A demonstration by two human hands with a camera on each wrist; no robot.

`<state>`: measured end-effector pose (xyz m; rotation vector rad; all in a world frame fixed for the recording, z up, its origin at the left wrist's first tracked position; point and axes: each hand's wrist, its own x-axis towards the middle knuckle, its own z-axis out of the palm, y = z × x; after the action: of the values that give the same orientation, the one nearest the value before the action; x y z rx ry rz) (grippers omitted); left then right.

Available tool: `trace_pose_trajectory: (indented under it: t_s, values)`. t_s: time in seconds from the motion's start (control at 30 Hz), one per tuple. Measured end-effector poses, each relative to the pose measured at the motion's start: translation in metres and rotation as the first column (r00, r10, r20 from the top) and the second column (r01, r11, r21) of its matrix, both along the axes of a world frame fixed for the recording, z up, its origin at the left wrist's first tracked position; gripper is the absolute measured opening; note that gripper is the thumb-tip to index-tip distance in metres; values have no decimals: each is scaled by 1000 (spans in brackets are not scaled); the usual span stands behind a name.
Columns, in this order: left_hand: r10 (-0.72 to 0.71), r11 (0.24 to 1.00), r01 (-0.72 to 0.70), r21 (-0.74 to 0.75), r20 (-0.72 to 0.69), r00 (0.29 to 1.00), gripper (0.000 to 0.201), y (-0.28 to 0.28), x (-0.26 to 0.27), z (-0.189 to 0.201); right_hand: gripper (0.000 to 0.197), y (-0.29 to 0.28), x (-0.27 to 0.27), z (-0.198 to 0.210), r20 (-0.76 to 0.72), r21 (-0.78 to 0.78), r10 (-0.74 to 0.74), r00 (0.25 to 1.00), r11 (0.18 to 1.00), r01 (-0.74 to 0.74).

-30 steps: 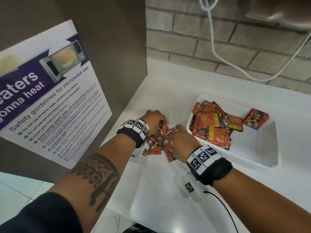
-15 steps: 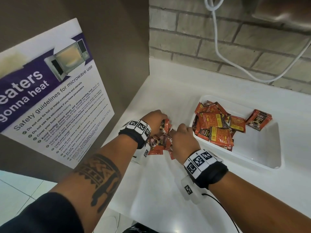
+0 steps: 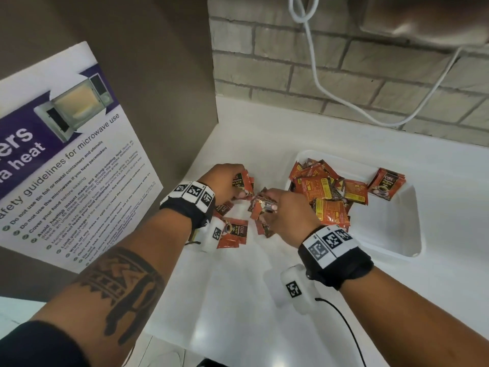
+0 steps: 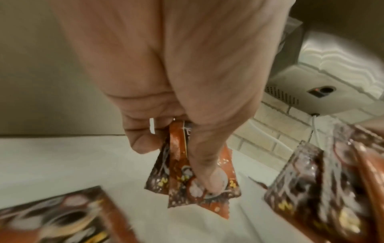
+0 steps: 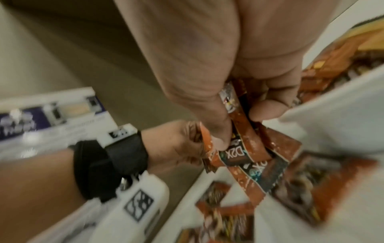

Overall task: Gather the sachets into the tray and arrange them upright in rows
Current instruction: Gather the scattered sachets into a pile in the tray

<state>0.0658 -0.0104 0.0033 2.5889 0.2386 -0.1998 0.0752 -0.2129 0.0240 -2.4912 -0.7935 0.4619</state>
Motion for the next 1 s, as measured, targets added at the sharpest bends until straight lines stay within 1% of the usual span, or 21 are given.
trace_pose_trajectory:
  t_s: [0.07, 0.13, 0.2, 0.27, 0.3, 0.37, 0.43, 0.47, 0.6, 0.67, 0.77, 0.83, 0.93, 1.0]
  values:
    - [24, 999, -23, -26, 38, 999, 36, -8, 8, 10, 44, -14, 15, 15, 37, 54, -73, 997, 996, 71]
    - [30, 998, -26, -60, 72, 997, 32, -21, 18, 18, 40, -29, 32, 26, 99, 60, -148, 984, 988, 142]
    - [47, 991, -36, -126, 85, 995, 35, -37, 28, 22, 35, -44, 48, 30, 93, 60, -233, 968, 972, 228]
    - [52, 983, -37, -179, 81, 995, 39, -54, 39, 22, 25, -59, 62, 29, 60, 64, -316, 947, 948, 312]
    - [46, 982, -32, -189, 72, 996, 39, -63, 43, 20, 25, -65, 69, 26, 41, 59, -346, 937, 937, 344]
    - [27, 981, -17, -191, 50, 998, 38, -81, 50, 18, 40, -76, 78, 19, 13, 24, -382, 924, 924, 382]
    - [6, 985, -1, -172, 29, 1000, 37, -95, 54, 14, 54, -83, 83, 13, -9, -19, -398, 917, 917, 398]
    - [-1, 988, 4, -157, 22, 1000, 38, -100, 55, 12, 56, -86, 85, 9, -19, -28, -404, 914, 914, 404]
    - [-45, 996, 47, -75, 31, 999, 42, -115, 57, 5, 56, -94, 87, -4, -16, -52, -413, 911, 910, 412]
    - [-68, 996, 69, -51, 27, 997, 49, -119, 57, 6, 59, -93, 86, -7, 0, -58, -408, 913, 911, 407]
    - [-61, 994, 64, -84, 33, 998, 62, -117, 54, 7, 59, -93, 85, -7, 12, -61, -436, 900, 898, 436]
    - [-44, 993, 50, -106, 56, 997, 66, -111, 51, 7, 61, -91, 85, -5, 50, -73, -445, 894, 891, 448]
    - [8, 989, 5, -149, 86, 996, 58, -95, 43, 8, 57, -84, 81, 1, 142, -39, -400, 906, 912, 409]
    - [49, 991, -38, -128, 89, 995, 49, -78, 37, 7, 48, -72, 76, 6, 184, 25, -309, 933, 950, 310]
